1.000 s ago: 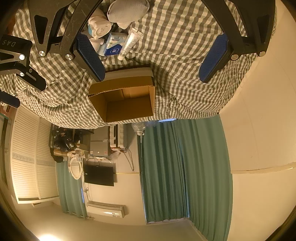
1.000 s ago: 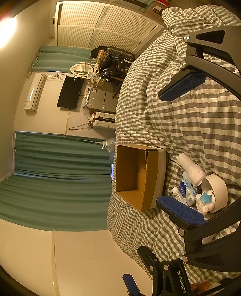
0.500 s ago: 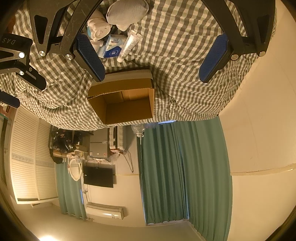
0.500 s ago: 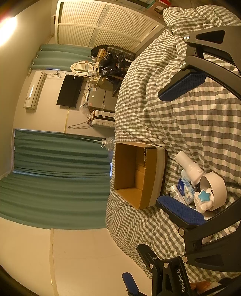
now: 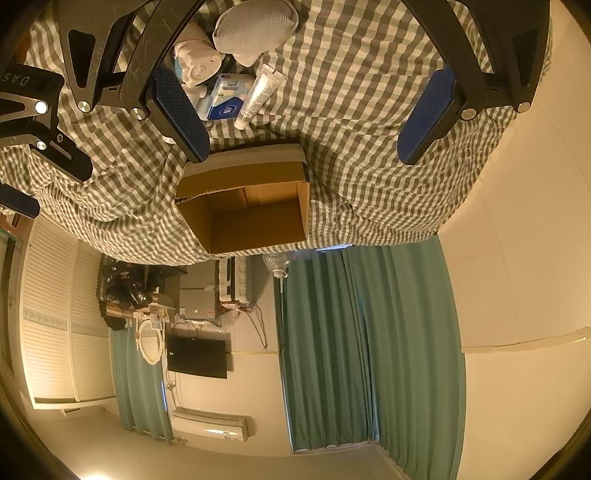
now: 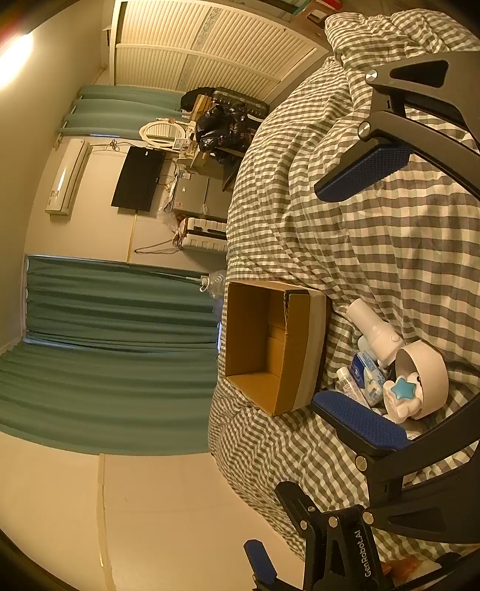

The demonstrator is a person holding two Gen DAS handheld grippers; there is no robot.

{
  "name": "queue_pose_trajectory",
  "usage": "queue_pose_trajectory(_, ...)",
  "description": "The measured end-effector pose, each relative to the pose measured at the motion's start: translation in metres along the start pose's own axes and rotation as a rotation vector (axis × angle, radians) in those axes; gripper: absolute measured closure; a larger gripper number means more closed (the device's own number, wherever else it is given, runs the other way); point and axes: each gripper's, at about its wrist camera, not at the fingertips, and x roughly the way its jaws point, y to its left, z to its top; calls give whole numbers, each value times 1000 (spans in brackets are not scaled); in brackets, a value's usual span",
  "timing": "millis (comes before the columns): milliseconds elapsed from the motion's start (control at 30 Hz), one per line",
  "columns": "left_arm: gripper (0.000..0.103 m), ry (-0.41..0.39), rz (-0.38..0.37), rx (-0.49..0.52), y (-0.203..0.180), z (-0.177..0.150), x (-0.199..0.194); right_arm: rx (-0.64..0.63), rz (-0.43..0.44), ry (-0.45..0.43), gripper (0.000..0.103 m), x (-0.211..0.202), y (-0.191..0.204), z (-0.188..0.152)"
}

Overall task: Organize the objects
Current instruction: 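Move both tools toward the pile of items beside the box, then grasp the grey knit sock with the left gripper while the right gripper approaches the white ring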

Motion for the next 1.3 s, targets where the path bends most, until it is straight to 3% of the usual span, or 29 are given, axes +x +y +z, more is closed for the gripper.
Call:
queue_pose_trajectory(767, 0, 45, 3, 1, -1, -2, -6, -42, 17, 5, 0, -11, 5, 3)
queue_pose_trajectory(1300, 0, 265, -32, 32, -7, -48, 32, -83, 54, 145, 0, 18, 14, -38)
